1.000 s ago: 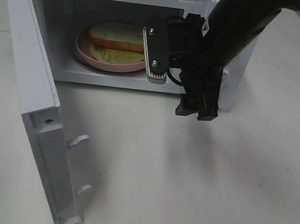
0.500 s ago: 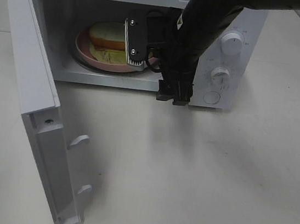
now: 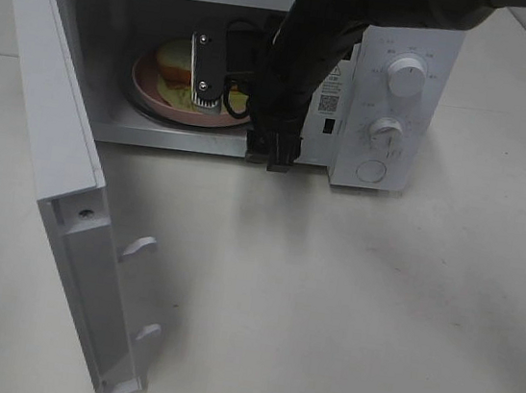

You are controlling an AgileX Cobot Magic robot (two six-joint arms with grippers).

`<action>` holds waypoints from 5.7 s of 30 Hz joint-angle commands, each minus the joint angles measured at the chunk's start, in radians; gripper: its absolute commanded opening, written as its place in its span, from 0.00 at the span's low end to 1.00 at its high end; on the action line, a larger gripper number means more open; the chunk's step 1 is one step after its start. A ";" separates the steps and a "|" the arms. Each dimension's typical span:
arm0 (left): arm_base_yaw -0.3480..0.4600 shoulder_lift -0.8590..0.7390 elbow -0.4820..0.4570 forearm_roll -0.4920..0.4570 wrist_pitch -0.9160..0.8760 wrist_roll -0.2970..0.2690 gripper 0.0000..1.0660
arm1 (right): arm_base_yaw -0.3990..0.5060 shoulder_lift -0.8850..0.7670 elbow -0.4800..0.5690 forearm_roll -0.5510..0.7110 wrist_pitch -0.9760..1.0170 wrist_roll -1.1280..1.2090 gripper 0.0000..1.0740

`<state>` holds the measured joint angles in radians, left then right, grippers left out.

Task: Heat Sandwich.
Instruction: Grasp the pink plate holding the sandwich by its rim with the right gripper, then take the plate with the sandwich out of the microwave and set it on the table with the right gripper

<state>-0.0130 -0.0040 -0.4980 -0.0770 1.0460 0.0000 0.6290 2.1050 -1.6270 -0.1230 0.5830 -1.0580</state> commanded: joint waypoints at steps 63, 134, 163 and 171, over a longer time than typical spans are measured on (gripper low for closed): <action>0.002 -0.023 0.005 -0.001 -0.013 0.000 0.92 | 0.005 0.260 -0.313 -0.004 0.111 -0.033 0.00; 0.002 -0.023 0.005 -0.001 -0.013 0.000 0.92 | 0.053 -0.284 0.375 0.215 -0.068 -0.529 0.00; 0.002 -0.023 0.005 -0.001 -0.013 0.000 0.92 | 0.098 -0.598 0.740 0.073 -0.061 -0.414 0.00; 0.002 -0.023 0.005 -0.001 -0.013 0.000 0.92 | 0.098 -0.715 0.831 0.021 -0.047 -0.323 0.00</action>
<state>-0.0130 -0.0040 -0.4980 -0.0770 1.0460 0.0000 0.7220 1.4370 -0.8120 -0.0900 0.5470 -1.4060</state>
